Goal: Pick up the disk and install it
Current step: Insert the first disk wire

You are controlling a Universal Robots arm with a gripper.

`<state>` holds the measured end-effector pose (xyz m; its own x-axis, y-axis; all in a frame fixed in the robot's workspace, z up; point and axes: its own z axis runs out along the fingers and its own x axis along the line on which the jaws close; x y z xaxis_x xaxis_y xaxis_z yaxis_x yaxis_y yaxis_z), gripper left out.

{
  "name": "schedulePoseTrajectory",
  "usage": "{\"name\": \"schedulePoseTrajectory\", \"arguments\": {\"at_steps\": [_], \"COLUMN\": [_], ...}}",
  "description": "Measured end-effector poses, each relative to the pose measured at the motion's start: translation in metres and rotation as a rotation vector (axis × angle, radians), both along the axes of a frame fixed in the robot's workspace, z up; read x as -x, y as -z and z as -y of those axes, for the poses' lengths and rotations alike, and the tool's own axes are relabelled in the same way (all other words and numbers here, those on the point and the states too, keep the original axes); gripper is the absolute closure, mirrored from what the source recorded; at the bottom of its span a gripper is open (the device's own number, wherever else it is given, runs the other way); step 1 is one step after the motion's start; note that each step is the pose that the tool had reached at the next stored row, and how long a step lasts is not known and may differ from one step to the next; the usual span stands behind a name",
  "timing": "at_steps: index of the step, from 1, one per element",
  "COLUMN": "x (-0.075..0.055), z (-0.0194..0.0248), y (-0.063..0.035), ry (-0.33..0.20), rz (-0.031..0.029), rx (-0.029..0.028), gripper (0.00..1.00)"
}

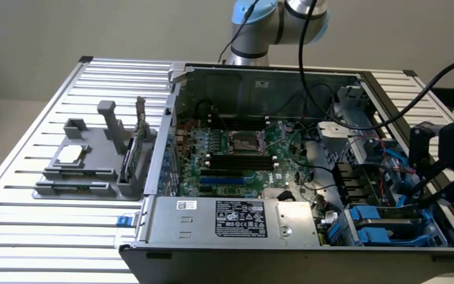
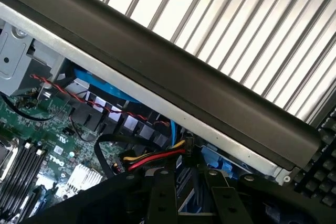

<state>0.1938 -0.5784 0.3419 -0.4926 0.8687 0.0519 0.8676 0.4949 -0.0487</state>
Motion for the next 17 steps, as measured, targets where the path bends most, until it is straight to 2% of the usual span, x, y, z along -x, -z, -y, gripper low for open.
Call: {"name": "schedulePoseTrajectory", "arguments": {"at_steps": [5,6,8,13,17], "x": [0.0000,0.0000,0.0000,0.0000,0.0000], "z": [0.0004,0.0004,0.0004,0.0004,0.0004], "y": [0.0000,0.0000,0.0000,-0.0023,-0.0082], "ry": [-0.006,-0.007,-0.009,-0.014,-0.015], "rz": [-0.0108,-0.0137,-0.0199,-0.0319,-0.0354], "rx": [-0.0001,-0.0003,-0.0013,-0.0140,-0.0220], "gripper": [0.76,0.83,0.84,0.84,0.84]}}
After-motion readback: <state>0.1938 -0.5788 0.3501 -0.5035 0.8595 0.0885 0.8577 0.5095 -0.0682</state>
